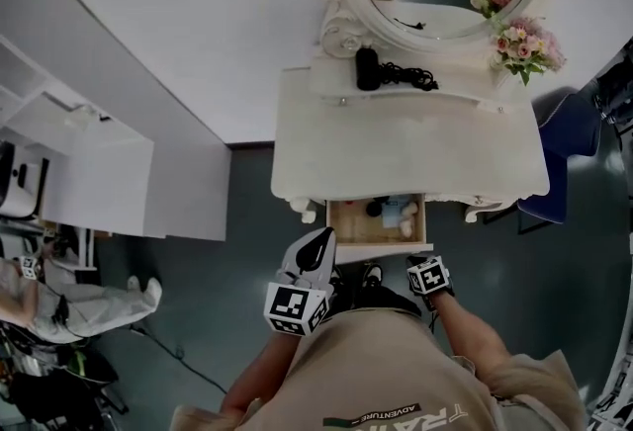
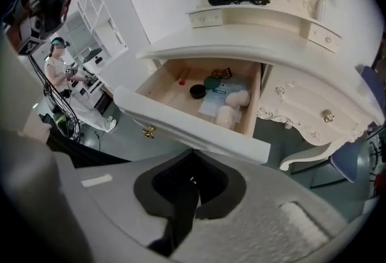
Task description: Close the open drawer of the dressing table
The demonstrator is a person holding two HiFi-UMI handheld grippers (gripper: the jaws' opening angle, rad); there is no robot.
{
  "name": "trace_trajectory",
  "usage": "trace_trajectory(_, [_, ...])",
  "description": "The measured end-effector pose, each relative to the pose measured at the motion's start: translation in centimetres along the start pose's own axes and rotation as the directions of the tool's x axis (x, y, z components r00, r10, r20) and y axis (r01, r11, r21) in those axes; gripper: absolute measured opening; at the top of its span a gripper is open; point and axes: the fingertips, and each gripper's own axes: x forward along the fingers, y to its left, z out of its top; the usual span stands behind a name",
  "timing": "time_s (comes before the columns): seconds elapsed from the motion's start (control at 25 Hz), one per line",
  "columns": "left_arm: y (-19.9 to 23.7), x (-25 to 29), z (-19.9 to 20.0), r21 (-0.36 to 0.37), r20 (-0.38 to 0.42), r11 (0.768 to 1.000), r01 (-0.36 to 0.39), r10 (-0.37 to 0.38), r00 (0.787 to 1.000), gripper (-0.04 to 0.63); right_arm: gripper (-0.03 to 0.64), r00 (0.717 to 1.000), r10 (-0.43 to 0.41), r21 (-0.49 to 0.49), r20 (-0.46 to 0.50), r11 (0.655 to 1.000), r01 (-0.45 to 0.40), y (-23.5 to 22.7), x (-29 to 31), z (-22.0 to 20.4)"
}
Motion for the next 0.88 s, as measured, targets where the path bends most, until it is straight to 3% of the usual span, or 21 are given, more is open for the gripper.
trace_trajectory(0.32, [0.3, 0.8, 0.1, 0.004, -0.012, 1.000, 0.002, -0.002, 1.000, 0.017, 0.003, 1.000, 0.017, 0.056, -0.006, 0.998, -0.017, -1.1, 0.4, 0.7])
trace_trajectory(0.56, [0.5, 2.1, -0.7, -0.023, -0.035, 1.000, 0.008, -0.009, 0.999, 0.017, 0.003, 0.999, 0.034, 0.231, 0.019, 0.972, -0.037, -2.1, 0.7, 1.3])
trace_trajectory(0.88, [1.4, 4.0, 0.1, -0.025, -0.028, 1.000, 0.009, -0.009, 1.000, 0.017, 0.003, 0.999, 0.032, 0.217, 0.017, 0.975, -0.035, -2.9, 1.2, 2.8])
